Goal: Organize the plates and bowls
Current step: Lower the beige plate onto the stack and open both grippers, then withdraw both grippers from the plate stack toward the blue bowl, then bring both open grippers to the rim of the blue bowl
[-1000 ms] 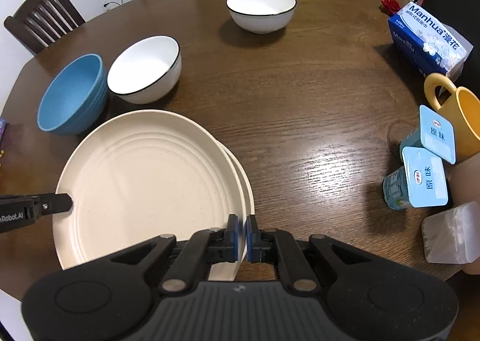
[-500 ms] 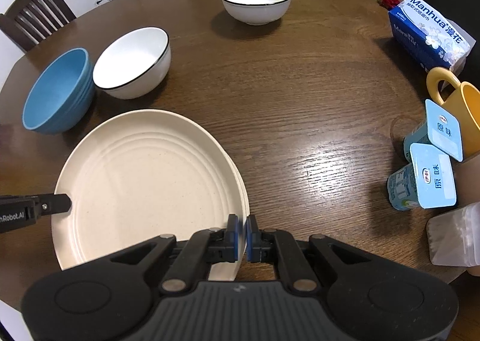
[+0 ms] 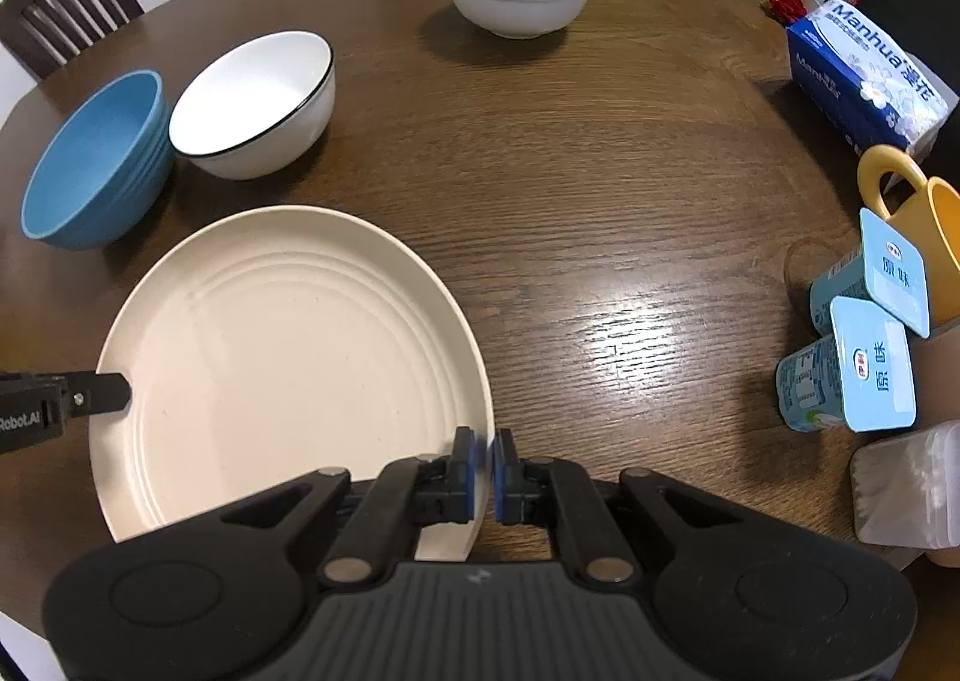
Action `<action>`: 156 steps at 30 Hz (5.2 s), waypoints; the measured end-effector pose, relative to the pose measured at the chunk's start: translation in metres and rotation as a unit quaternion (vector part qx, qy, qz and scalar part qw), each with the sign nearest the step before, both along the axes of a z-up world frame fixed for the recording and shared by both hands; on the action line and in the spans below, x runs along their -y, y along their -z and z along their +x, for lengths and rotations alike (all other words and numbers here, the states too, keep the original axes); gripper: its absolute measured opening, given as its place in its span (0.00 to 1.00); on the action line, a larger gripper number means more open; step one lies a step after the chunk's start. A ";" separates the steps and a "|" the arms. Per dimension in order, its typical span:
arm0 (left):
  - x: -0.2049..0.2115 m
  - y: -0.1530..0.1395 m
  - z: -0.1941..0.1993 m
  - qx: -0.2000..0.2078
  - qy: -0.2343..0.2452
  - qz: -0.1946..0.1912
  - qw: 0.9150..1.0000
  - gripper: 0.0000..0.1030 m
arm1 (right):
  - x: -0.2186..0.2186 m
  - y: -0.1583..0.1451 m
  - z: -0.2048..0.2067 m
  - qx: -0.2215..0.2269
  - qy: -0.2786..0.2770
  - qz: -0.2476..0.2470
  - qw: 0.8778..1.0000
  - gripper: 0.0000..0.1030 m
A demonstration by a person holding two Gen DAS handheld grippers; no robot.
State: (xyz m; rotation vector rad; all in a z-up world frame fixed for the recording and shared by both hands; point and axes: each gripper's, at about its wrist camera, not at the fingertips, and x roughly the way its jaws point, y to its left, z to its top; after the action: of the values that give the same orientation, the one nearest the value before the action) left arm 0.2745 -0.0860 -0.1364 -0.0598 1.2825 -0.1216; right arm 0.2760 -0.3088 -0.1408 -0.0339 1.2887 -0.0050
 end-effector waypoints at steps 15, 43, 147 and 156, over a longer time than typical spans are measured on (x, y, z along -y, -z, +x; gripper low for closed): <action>0.012 0.002 0.000 0.007 0.012 0.028 1.000 0.06 | -0.010 0.007 0.001 -0.004 -0.009 -0.027 1.000 0.07; -0.010 -0.041 -0.038 0.149 -0.024 0.011 0.989 1.00 | 0.014 -0.038 -0.023 0.100 0.007 0.039 0.994 0.90; -0.192 -0.062 0.021 0.192 -0.153 -0.018 0.969 0.99 | -0.141 -0.054 0.058 0.122 -0.049 0.113 0.985 0.93; -0.188 -0.044 0.063 0.166 -0.144 -0.001 0.976 0.90 | -0.172 -0.042 0.089 0.108 -0.042 0.100 0.988 0.76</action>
State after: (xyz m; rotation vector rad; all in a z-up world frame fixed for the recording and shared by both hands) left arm 0.3376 0.1016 -0.0922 -0.2189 0.9283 0.1139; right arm 0.3646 -0.1371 -0.0986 0.0818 1.0657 0.1881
